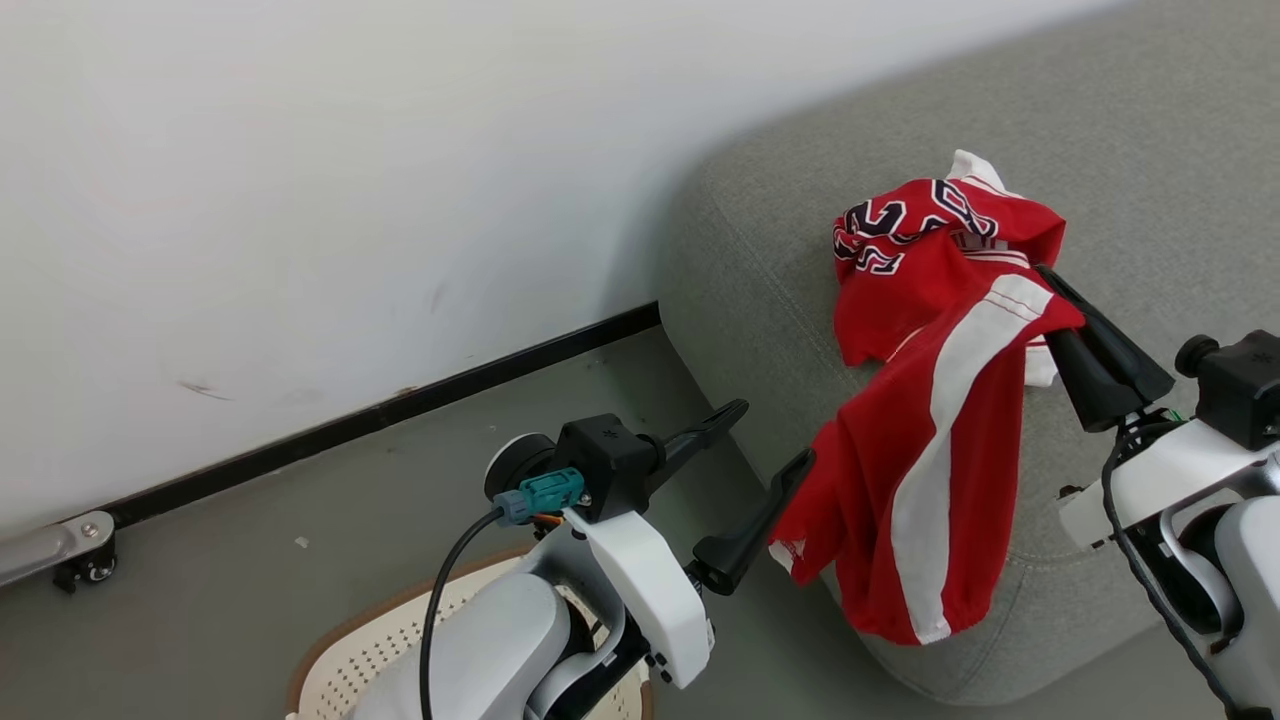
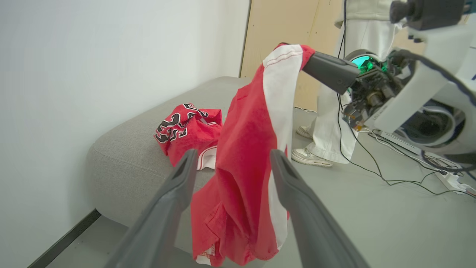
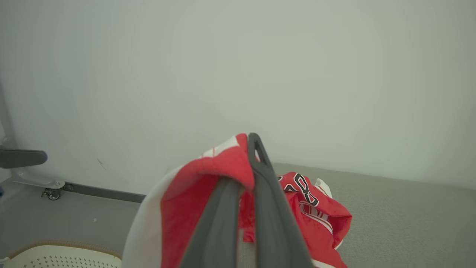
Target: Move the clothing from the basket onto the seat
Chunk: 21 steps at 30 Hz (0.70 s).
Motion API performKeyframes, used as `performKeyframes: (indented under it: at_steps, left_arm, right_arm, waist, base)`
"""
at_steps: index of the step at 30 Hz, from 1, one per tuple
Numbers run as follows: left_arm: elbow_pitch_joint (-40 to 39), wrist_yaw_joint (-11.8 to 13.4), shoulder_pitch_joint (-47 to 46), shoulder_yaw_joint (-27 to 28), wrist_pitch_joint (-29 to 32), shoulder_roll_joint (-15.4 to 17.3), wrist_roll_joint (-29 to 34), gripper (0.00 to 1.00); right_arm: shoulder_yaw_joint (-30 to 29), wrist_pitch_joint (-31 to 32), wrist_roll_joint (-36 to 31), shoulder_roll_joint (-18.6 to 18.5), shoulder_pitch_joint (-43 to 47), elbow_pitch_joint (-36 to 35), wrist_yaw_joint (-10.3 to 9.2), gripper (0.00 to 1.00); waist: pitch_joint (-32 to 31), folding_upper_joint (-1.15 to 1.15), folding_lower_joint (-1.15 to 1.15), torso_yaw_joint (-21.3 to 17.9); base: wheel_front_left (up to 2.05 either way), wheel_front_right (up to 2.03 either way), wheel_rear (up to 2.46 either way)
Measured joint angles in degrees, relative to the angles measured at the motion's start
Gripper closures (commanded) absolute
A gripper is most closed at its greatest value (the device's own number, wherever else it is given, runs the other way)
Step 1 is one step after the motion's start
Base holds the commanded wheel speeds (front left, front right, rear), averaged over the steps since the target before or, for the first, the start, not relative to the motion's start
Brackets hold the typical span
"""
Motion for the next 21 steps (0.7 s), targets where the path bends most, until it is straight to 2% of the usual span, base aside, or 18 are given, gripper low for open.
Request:
performKeyframes:
  at_steps: [7,15,21]
  left_arm:
    - [-0.1,0.8,1.1,0.3,-0.5,0.5,0.4,0.0]
    - [-1.2,2.0,1.1,1.1,-0.9,1.7,1.6,0.0]
    - [-2.6,3.1,1.0,1.7,-0.9,2.3,2.1,0.0]
  right_arm:
    - [1.8,1.0,4.0,0.1,-1.7,0.5,0.0,1.0]
    - [2.2,3.4,9.2,-1.0,-10.2,1.8,0.0,1.0]
    - [-2.2,7.3,15.2,-3.0,-21.4,5.2,0.0,1.0]
  waist:
    - [0.8,0.0,0.0,-1.9]
    - [2.4,0.0,0.0,-2.5]
    - [3.8,0.0,0.0,-2.2]
  base:
    - [0.0,0.0,0.0]
    - [0.0,0.0,0.0]
    - [0.0,0.0,0.0]
